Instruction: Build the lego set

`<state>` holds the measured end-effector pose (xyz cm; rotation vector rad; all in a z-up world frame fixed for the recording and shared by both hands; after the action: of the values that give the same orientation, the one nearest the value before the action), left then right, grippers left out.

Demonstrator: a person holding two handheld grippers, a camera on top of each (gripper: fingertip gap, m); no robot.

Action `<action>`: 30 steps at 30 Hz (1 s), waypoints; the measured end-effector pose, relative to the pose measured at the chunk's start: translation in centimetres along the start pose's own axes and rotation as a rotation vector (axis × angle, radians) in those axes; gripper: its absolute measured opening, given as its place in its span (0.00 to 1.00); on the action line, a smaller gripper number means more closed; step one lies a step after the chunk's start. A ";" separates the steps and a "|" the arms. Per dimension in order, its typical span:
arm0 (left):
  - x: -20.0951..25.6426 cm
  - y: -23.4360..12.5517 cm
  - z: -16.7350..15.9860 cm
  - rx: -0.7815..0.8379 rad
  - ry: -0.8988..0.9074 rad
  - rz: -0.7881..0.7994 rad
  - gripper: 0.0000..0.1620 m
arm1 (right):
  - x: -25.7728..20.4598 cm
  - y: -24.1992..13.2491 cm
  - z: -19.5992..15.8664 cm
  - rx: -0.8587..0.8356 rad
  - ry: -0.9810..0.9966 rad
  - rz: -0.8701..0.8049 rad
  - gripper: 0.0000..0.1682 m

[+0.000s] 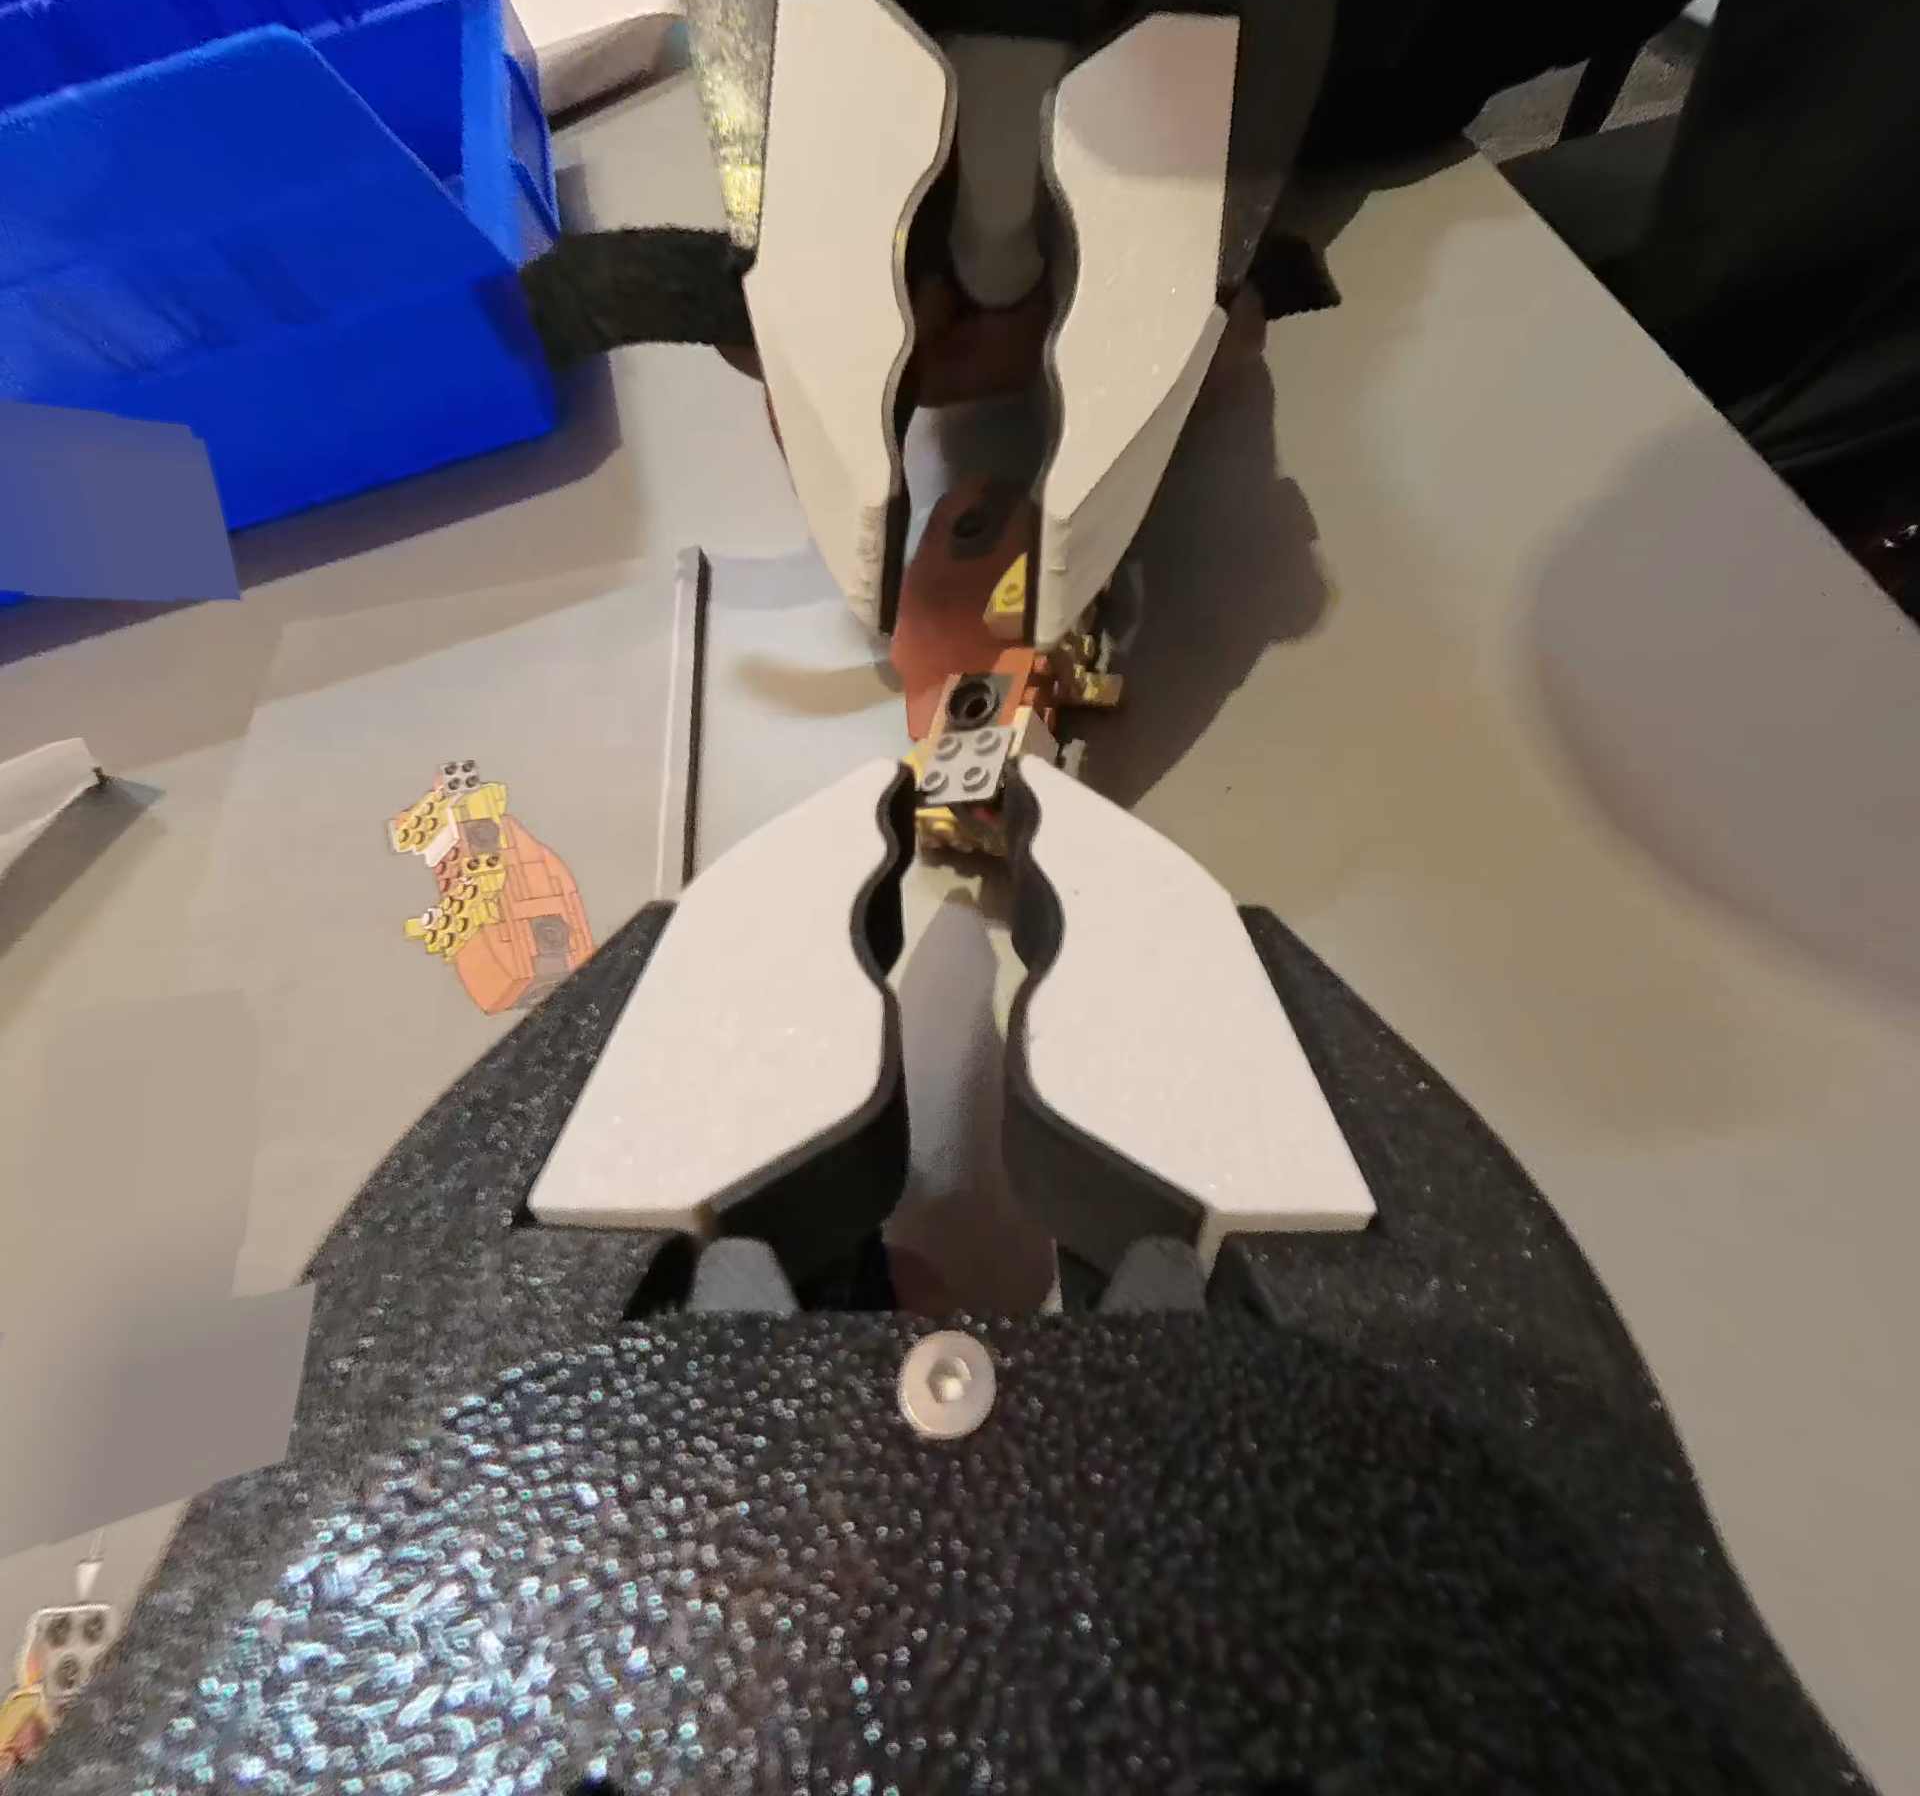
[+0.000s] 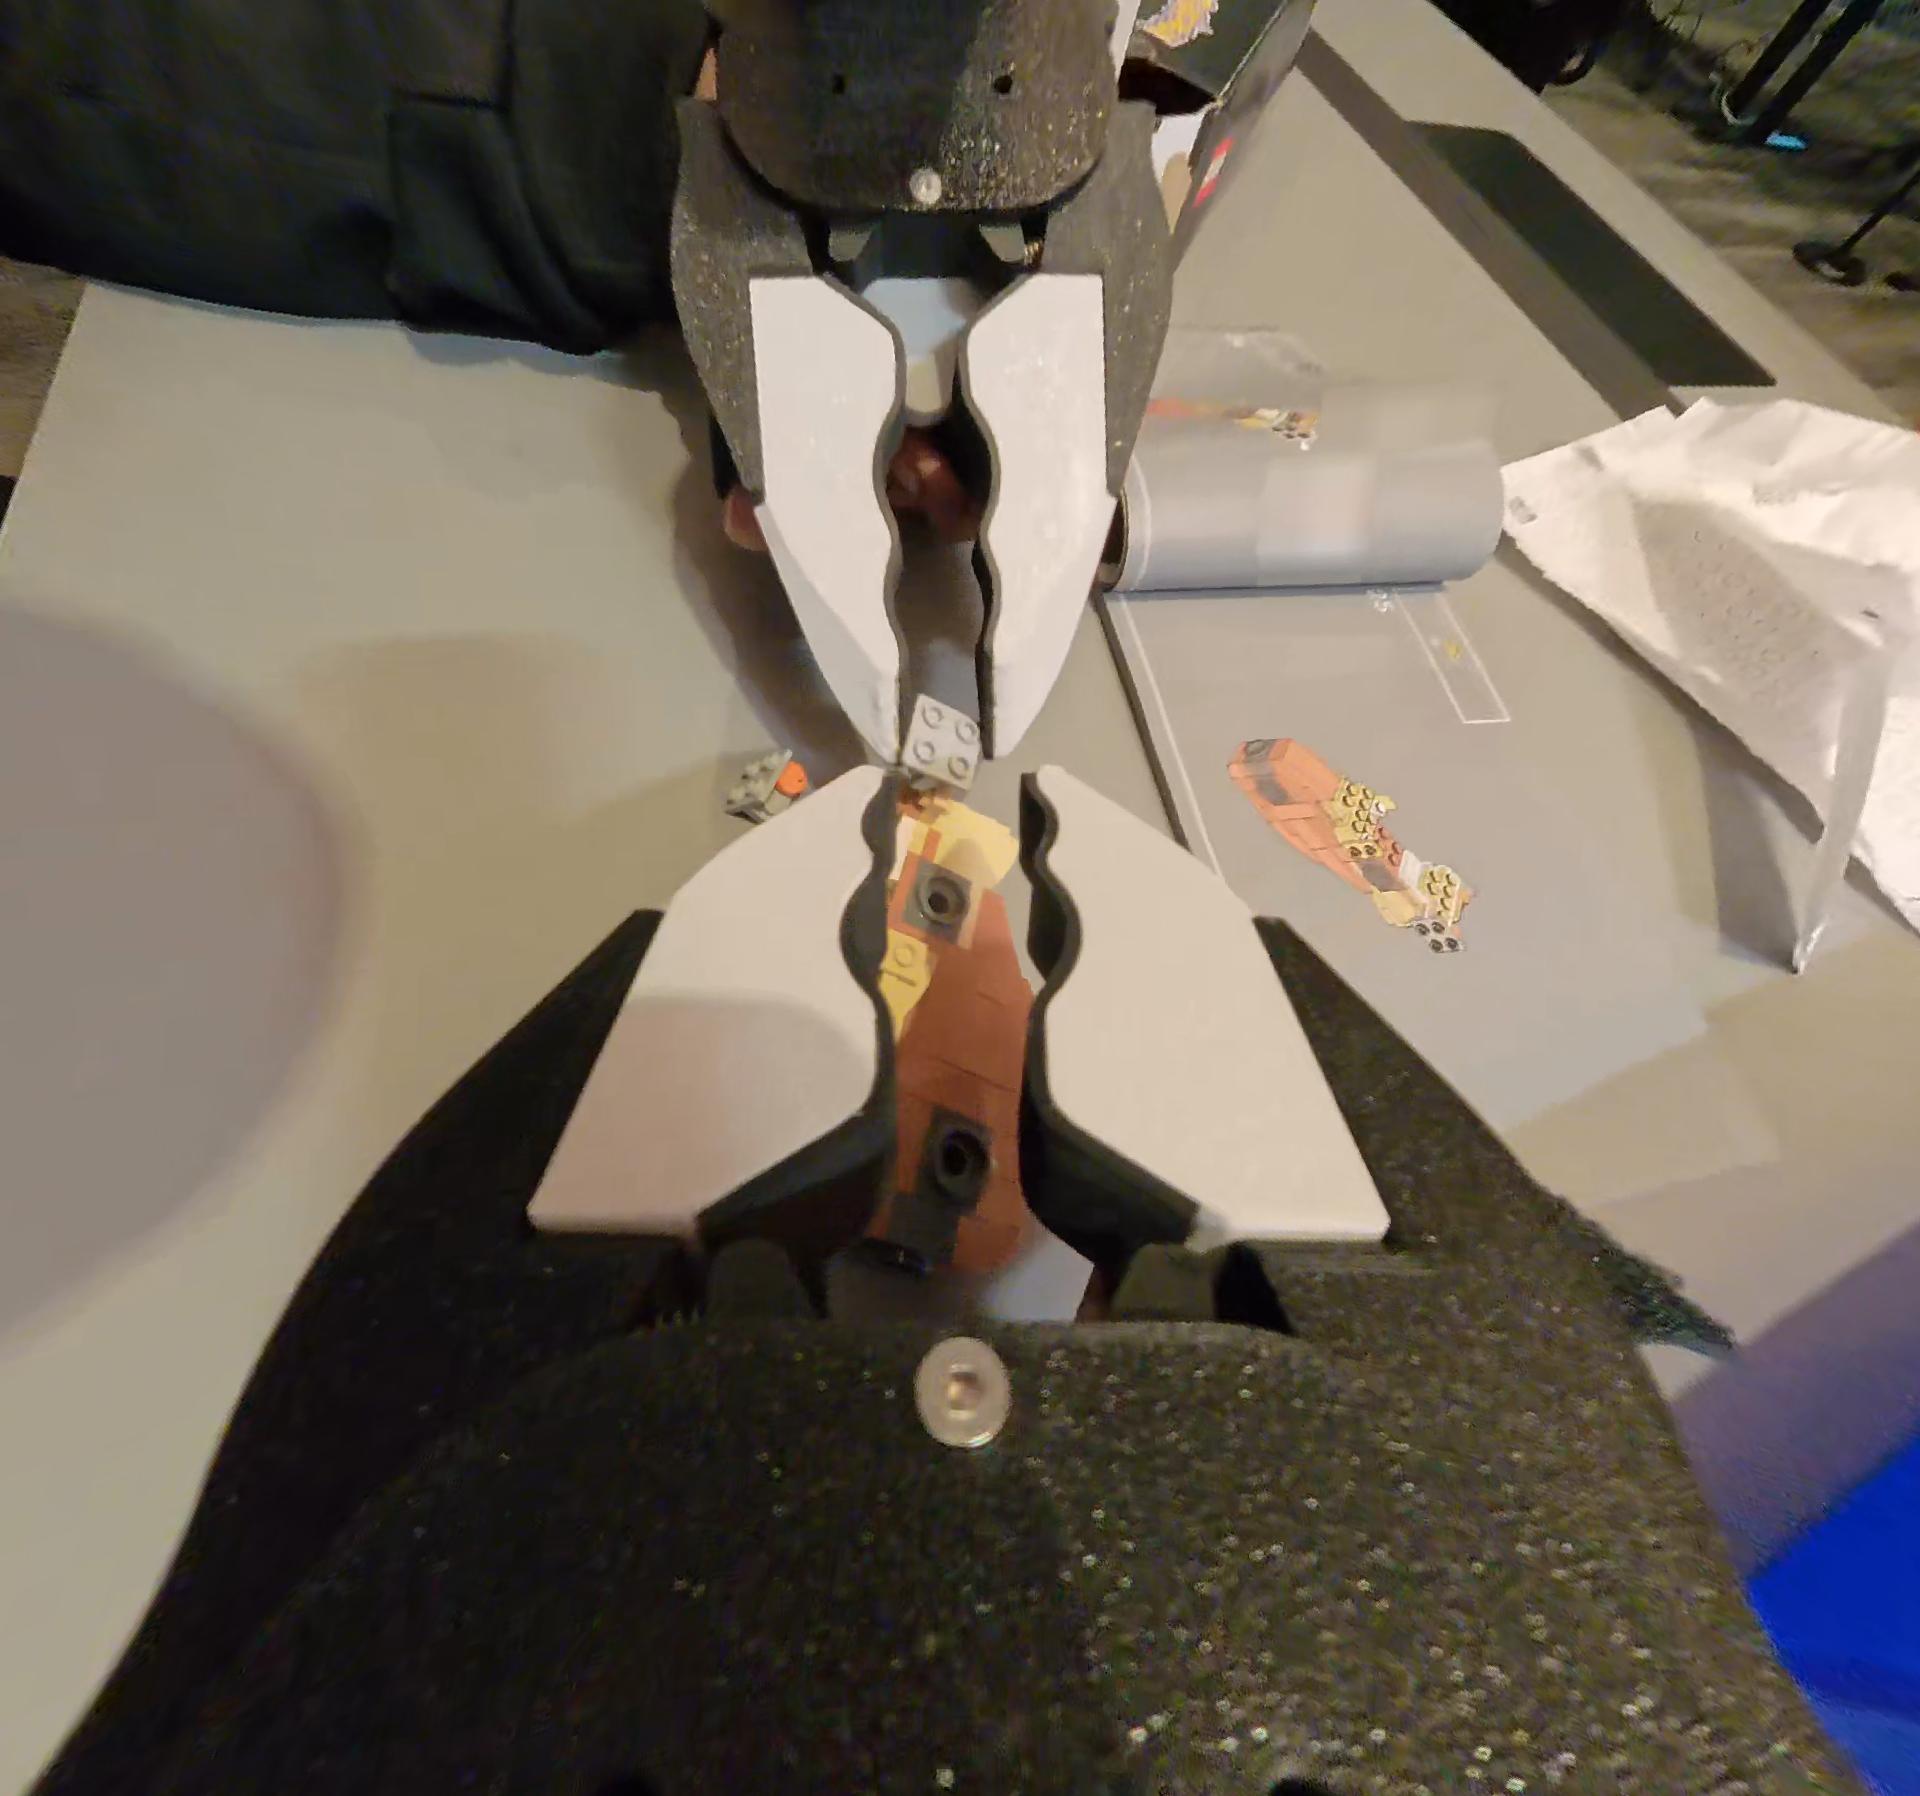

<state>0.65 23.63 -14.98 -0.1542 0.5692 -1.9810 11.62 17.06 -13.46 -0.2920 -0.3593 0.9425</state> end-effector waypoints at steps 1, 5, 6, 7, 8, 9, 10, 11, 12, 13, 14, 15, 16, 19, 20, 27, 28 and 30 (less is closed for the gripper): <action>0.0 0.0 -0.1 -0.001 -0.004 -0.002 0.09 | 0.0 0.1 -0.1 -0.008 0.004 -0.004 0.13; 0.0 0.0 0.0 0.008 -0.004 -0.001 0.09 | -0.1 0.3 -0.3 -0.040 0.008 -0.019 0.14; 0.0 0.0 -0.1 0.000 -0.006 0.000 0.09 | -0.1 0.4 -0.4 -0.047 0.013 -0.022 0.14; 0.0 0.1 -0.2 -0.007 -0.004 0.000 0.09 | 0.0 0.5 -0.5 -0.054 0.017 -0.026 0.14; 0.0 0.1 -0.2 -0.012 -0.003 0.002 0.09 | -0.1 0.5 -0.5 -0.059 0.020 -0.025 0.14; 0.0 0.1 -0.2 -0.015 -0.004 0.003 0.09 | -0.1 0.6 -0.6 -0.061 0.024 -0.021 0.14; 0.0 0.2 -0.3 -0.018 -0.004 0.003 0.09 | -0.2 0.6 -0.6 -0.064 0.030 -0.018 0.14; 0.0 0.2 -0.3 -0.021 -0.004 0.003 0.09 | -0.2 0.7 -0.7 -0.068 0.036 -0.016 0.14; 0.0 0.2 -0.3 -0.023 -0.004 0.001 0.09 | -0.2 0.8 -0.7 -0.072 0.042 -0.014 0.14; 0.0 0.2 -0.3 -0.026 -0.004 0.001 0.10 | -0.2 0.9 -0.7 -0.075 0.047 -0.013 0.14; -0.1 0.2 -0.3 -0.029 -0.006 0.003 0.10 | -0.2 0.9 -0.7 -0.078 0.052 -0.010 0.14; -0.1 0.2 -0.3 -0.031 -0.009 0.002 0.10 | -0.3 1.0 -0.8 -0.082 0.059 -0.007 0.14; -0.1 0.2 -0.4 -0.032 -0.010 0.000 0.10 | -0.3 1.1 -0.8 -0.086 0.064 -0.003 0.14; -0.1 0.3 -0.4 -0.038 -0.017 -0.001 0.10 | -0.3 1.3 -1.0 -0.101 0.074 -0.001 0.14; -0.2 0.3 -0.4 -0.040 -0.017 0.000 0.10 | -0.2 1.4 -1.1 -0.106 0.079 0.001 0.14; -0.3 0.4 -0.4 -0.049 -0.033 -0.003 0.10 | -0.3 1.9 -1.5 -0.137 0.097 0.035 0.14; -0.3 0.5 -0.5 -0.053 -0.034 -0.005 0.10 | -0.3 1.9 -1.5 -0.138 0.099 0.040 0.14; -0.3 0.5 -0.5 -0.058 -0.039 -0.010 0.10 | -0.2 1.9 -1.5 -0.138 0.103 0.053 0.14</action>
<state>1.07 23.87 -15.61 -0.2318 0.6023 -1.9675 10.73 17.79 -15.62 -0.4760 -0.3239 0.9529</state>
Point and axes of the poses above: each gripper's, where its closed fingertips meet, y out along the fingers, z out of its top, x = y × z across the jaws, the point moved 7 cm from there along -y, back along the fingers, and after that the axes turned 4 degrees about x, right-handed, at the moved point
